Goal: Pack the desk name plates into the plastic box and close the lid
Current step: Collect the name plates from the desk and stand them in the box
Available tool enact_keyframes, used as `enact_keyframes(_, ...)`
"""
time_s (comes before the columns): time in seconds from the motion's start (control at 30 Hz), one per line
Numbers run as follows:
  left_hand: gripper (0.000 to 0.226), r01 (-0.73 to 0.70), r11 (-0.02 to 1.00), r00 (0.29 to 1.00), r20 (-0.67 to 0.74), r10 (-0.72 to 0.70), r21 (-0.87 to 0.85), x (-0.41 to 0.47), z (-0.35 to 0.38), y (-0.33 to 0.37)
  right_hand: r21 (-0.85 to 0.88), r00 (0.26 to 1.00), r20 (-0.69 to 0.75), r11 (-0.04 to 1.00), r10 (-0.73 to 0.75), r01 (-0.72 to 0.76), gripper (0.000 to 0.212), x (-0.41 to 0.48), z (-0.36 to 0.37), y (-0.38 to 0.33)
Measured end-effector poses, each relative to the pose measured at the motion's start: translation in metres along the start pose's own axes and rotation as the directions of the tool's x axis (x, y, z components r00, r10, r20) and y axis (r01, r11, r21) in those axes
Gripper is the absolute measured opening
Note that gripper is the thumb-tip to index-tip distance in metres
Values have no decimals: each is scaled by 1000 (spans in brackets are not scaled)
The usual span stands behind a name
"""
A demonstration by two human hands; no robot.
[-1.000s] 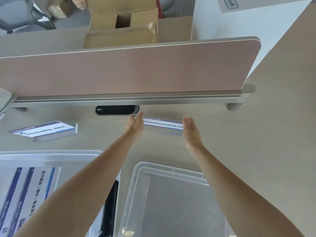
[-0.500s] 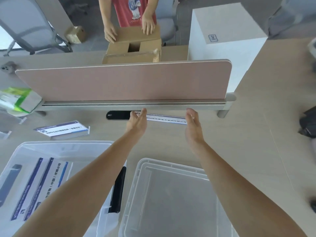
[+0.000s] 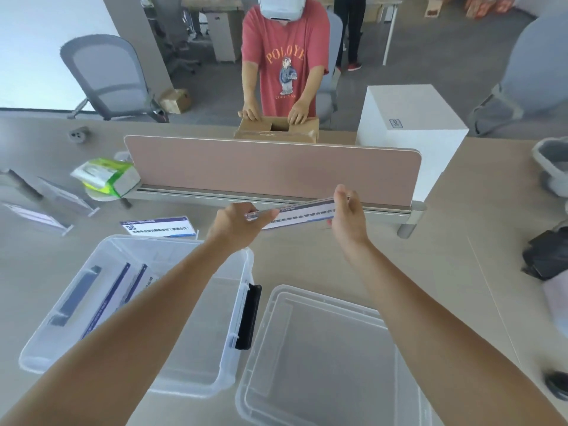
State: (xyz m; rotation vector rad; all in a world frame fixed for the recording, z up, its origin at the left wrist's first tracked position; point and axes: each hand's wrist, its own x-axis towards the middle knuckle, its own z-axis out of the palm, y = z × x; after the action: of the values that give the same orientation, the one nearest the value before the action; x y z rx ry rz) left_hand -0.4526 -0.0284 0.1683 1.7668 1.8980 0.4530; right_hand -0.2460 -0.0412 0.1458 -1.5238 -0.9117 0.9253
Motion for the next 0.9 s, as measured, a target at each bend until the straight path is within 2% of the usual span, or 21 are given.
enact_keyframes(0.1,31,-153,972,988,53,146,180,-15,-24,-26,-115,997,35,991,-70,73,36,-19,24,-15)
enact_keyframes(0.17,27,-219,944,976,73,207,248,-24,-39,-46,-174,991,78,977,-112,124,37,-36,43,-23)
enact_keyframes(0.27,49,-277,877,960,80,267,393,-36,-56,-72,-234,979,149,956,-143,175,38,-63,72,-38)
enact_keyframes(0.33,49,-298,843,949,41,313,448,-45,-69,-86,-255,964,190,939,-185,231,38,-80,94,-47)
enact_keyframes(0.43,39,-336,862,934,14,358,379,-56,-86,-114,-248,939,258,924,-228,292,39,-104,128,-59)
enact_keyframes(0.5,35,-338,901,938,16,347,271,-64,-95,-132,-260,939,275,925,-205,278,39,-120,149,-67)
enact_keyframes(0.6,41,-346,925,935,-31,354,158,-81,-102,-152,-279,955,254,934,-152,223,38,-137,179,-77)
enact_keyframes(0.63,43,-341,928,934,-61,353,148,-85,-103,-158,-305,961,246,931,-128,202,39,-143,188,-81)
enact_keyframes(0.73,48,-296,948,936,-161,313,118,-93,-105,-171,-429,972,231,901,51,55,62,-163,214,-94)
enact_keyframes(0.77,50,-284,951,935,-185,302,119,-96,-105,-174,-451,969,232,892,80,34,62,-168,222,-98)
enact_keyframes(0.9,56,-189,969,946,-234,223,157,-105,-104,-178,-446,956,254,895,145,-17,34,-177,252,-101)
